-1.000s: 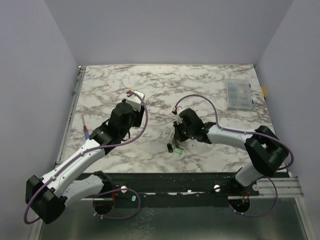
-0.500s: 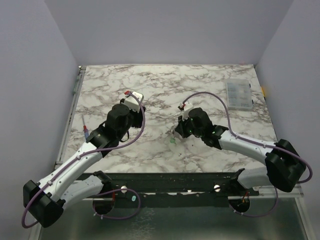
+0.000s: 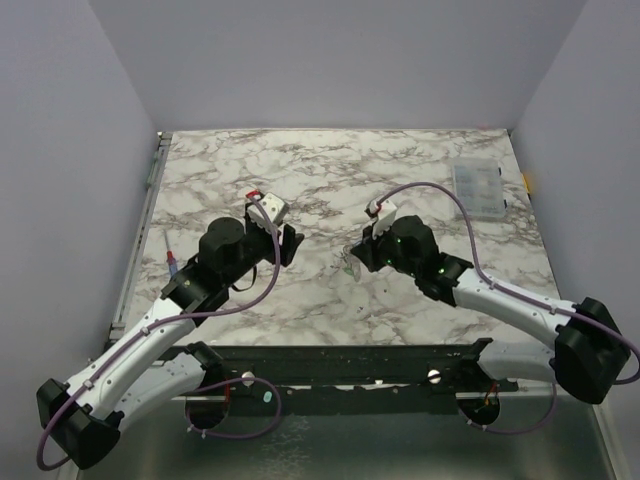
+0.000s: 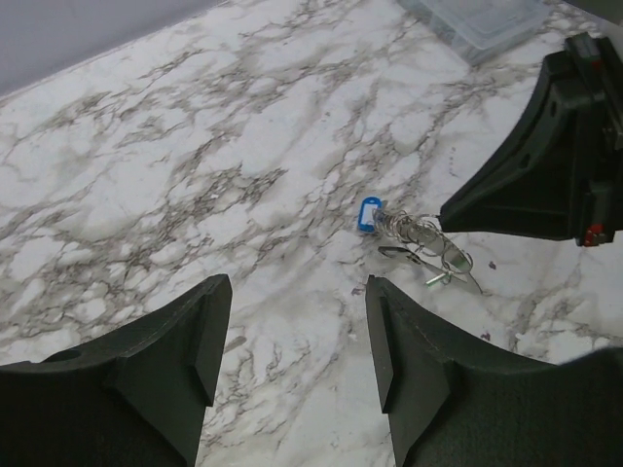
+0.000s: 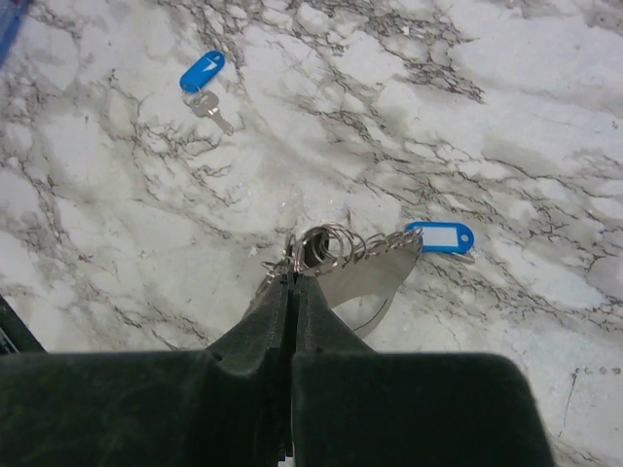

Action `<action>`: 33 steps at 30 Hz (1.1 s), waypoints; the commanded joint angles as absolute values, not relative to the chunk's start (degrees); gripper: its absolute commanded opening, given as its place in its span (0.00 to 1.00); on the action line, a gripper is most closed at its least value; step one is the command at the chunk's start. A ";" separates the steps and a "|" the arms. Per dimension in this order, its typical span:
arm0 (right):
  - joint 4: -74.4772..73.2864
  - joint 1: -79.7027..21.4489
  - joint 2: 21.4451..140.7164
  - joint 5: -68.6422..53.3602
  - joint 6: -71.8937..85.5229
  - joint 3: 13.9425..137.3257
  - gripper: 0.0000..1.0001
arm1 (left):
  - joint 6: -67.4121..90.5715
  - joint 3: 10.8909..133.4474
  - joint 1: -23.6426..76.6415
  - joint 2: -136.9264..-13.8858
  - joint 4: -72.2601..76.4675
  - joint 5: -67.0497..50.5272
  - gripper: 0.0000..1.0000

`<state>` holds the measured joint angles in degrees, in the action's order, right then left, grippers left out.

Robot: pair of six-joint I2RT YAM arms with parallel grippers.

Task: Put the keys on the keyring

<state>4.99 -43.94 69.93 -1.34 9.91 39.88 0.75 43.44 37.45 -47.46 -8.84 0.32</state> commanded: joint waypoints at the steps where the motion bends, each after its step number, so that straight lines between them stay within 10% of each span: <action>1: 6.33 -44.51 67.92 -3.81 6.74 40.43 0.00 | -1.13 42.13 37.38 -45.73 -5.55 -10.41 0.64; 18: 3.91 -46.33 68.80 -0.44 6.11 41.72 0.01 | -1.10 41.19 37.35 -45.25 -3.60 -11.09 0.64; 25: 1.87 -53.11 77.50 2.64 9.96 45.31 0.38 | -0.70 40.98 37.27 -43.30 -4.53 13.82 0.66; 33: 1.48 -55.82 89.28 1.98 10.78 51.82 0.50 | -0.39 40.78 37.23 -39.94 -5.74 28.56 0.68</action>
